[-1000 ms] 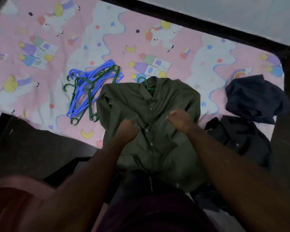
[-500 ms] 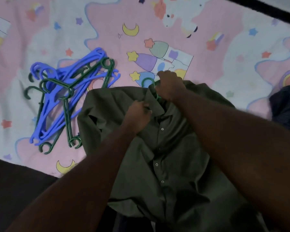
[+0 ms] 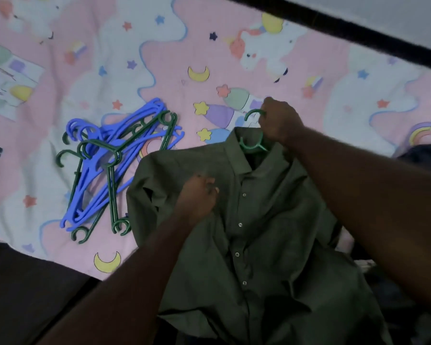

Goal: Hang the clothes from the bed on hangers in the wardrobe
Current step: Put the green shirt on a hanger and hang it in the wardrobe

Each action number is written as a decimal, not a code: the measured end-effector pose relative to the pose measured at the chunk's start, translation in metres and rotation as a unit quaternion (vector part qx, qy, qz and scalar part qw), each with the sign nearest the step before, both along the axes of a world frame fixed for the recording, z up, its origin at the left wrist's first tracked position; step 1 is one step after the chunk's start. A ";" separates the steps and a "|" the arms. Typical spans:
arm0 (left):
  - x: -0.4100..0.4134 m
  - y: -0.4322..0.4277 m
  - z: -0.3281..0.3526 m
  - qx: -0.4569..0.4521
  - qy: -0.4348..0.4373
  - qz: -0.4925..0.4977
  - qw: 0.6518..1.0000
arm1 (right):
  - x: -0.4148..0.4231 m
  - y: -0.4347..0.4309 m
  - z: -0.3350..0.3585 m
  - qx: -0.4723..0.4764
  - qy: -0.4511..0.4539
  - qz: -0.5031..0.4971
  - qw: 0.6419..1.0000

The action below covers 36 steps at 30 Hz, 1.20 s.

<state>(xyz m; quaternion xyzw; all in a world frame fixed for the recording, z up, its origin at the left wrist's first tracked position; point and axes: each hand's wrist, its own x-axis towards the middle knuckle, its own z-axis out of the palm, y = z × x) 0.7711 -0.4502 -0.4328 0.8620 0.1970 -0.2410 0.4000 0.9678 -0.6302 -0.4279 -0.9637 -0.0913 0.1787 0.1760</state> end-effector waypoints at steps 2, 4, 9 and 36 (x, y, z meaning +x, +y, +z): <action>0.007 -0.006 0.026 0.018 -0.034 -0.018 0.999 | 0.004 -0.016 0.038 0.051 -0.011 -0.014 0.999; 0.014 -0.013 0.053 0.043 -0.076 -0.038 0.995 | 0.000 -0.025 0.075 0.102 -0.016 -0.010 0.995; 0.024 -0.025 0.141 0.101 -0.188 -0.033 0.976 | -0.037 -0.031 0.175 0.153 -0.070 0.038 0.985; -0.201 -0.034 0.676 0.020 -0.440 0.019 0.898 | -0.323 -0.035 0.730 0.303 -0.403 0.212 0.837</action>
